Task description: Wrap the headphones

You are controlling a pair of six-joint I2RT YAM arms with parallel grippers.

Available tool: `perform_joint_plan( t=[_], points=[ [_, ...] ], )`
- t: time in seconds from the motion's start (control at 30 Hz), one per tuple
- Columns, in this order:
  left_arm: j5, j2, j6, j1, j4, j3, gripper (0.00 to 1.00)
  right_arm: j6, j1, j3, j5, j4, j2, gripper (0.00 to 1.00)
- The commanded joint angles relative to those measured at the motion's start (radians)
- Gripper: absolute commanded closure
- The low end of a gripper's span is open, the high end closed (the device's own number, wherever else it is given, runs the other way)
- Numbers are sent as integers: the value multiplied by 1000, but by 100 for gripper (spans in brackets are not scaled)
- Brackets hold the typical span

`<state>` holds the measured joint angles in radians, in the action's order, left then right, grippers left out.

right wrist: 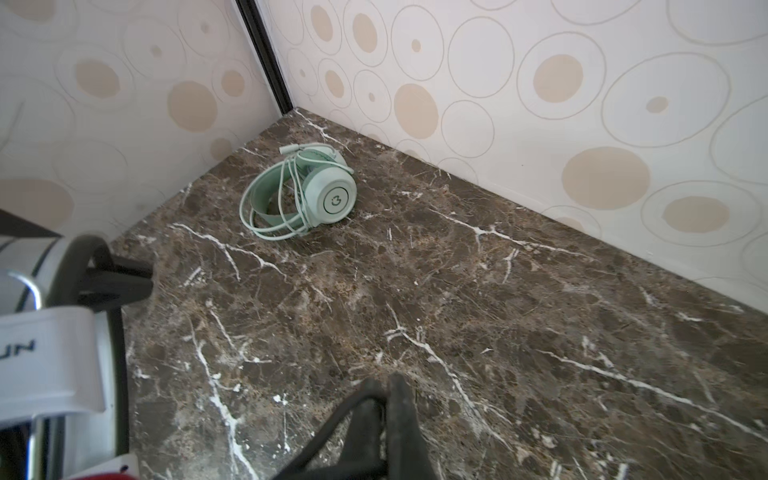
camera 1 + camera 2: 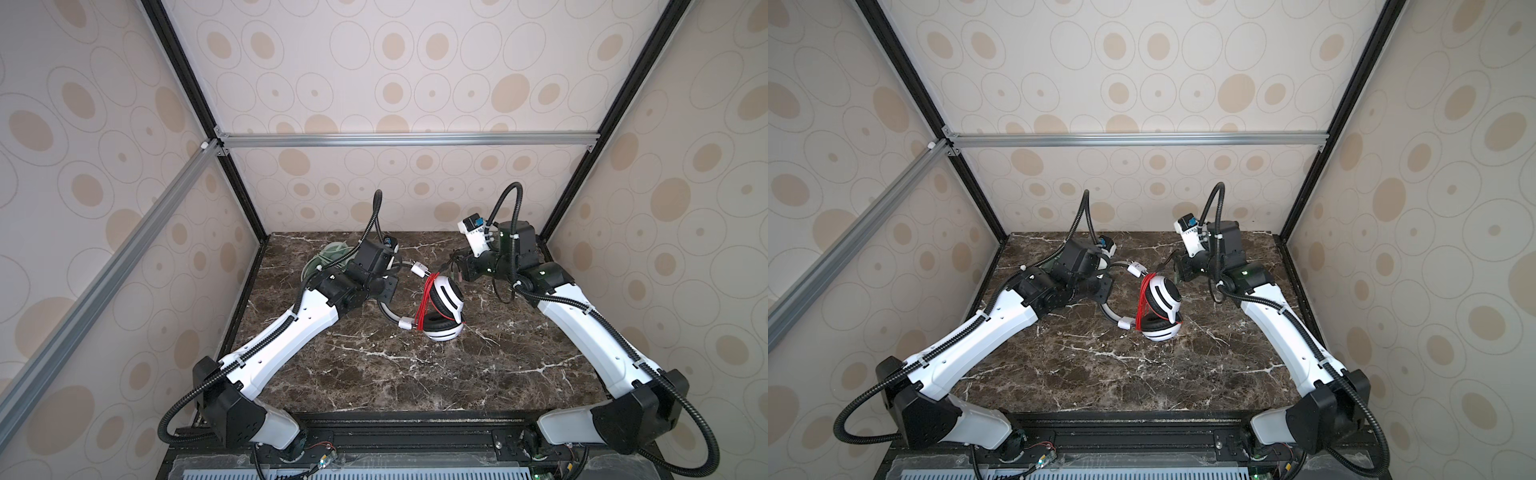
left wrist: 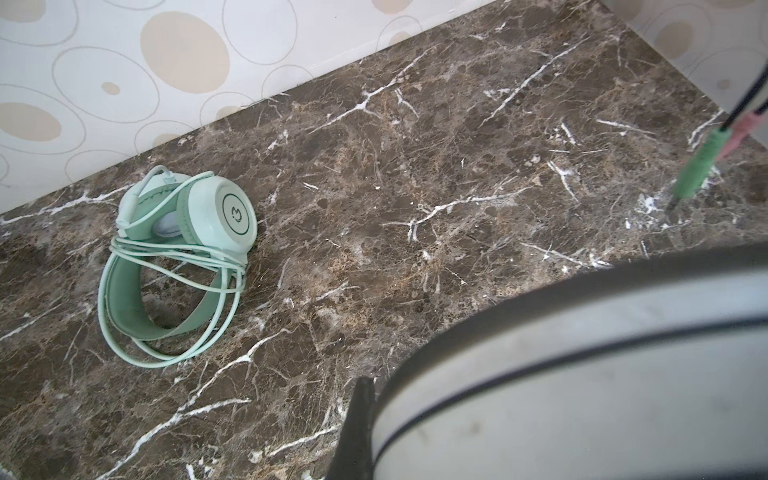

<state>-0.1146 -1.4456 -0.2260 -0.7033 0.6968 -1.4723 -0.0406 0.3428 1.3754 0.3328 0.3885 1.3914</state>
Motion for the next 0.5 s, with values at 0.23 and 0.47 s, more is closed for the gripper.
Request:
perform_joint_plan(
  t=[0.23,0.47],
  points=[
    [107,82,27,-17,-62,4,100,398,-177,-59,348,-249,144,100],
    [135,68,35,-26,-48,17,100,408,-186,14,362,-245,174,100]
  ],
)
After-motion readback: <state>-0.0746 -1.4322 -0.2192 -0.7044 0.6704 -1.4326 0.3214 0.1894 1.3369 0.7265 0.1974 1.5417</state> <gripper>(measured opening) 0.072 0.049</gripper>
